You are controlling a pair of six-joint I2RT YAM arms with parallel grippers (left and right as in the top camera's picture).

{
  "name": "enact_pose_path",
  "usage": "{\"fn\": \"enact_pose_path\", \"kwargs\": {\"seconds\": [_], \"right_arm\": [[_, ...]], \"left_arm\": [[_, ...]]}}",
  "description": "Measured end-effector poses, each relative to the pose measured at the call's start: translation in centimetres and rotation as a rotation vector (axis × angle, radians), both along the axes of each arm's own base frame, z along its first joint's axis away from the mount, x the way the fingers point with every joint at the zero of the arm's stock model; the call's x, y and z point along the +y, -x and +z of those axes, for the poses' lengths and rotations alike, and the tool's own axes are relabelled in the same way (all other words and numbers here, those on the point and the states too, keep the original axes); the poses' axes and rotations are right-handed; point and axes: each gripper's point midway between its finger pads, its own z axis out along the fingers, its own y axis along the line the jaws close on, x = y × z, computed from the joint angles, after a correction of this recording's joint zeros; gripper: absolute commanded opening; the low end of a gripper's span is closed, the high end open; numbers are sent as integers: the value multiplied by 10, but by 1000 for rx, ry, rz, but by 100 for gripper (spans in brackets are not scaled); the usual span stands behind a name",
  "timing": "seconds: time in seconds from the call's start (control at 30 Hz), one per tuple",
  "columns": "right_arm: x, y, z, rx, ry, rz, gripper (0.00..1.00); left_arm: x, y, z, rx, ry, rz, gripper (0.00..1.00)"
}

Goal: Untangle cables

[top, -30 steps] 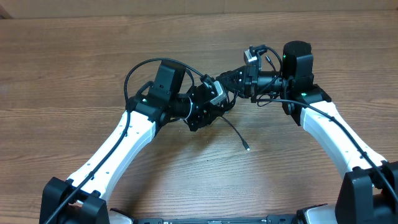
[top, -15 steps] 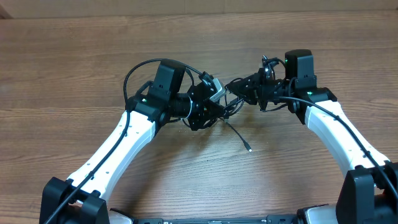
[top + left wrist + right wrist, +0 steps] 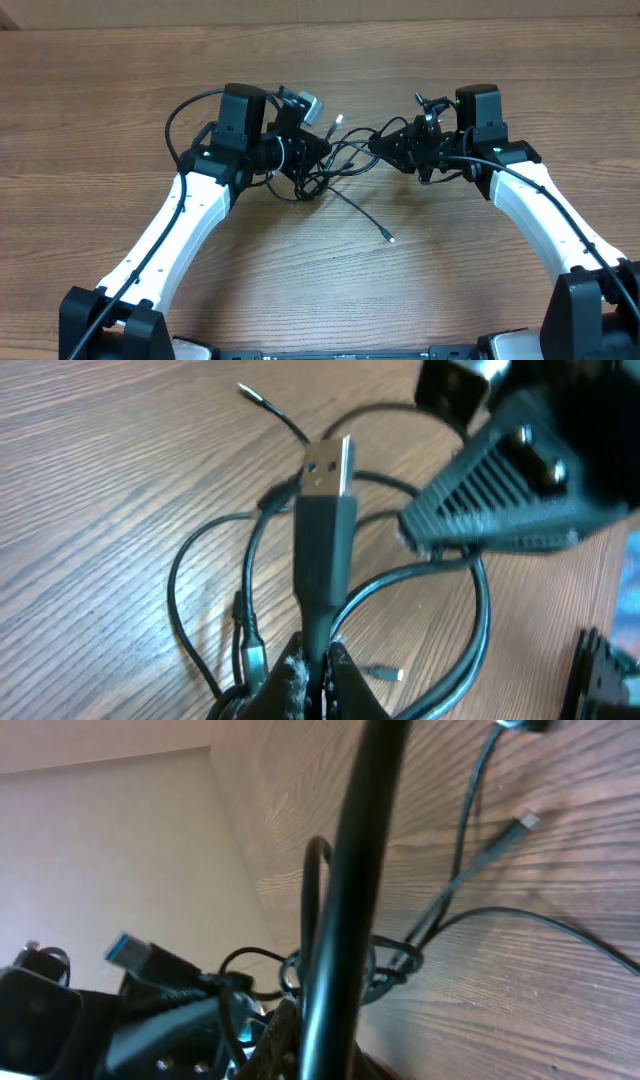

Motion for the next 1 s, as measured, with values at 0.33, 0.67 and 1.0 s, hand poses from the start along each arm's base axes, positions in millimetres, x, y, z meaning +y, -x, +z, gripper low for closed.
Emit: {"fn": "enact_pose_path", "kwargs": {"seconds": [0.33, 0.67, 1.0], "right_arm": [[-6, 10, -15, 60, 56, -6, 4], [-24, 14, -39, 127, 189, -77, 4], [-45, 13, -57, 159, 325, -151, 4]], "left_arm": [[5, -16, 7, 62, 60, 142, 4], [-13, 1, 23, 92, 174, 14, 52], [-39, 50, 66, 101, 407, -333, 73]]}}
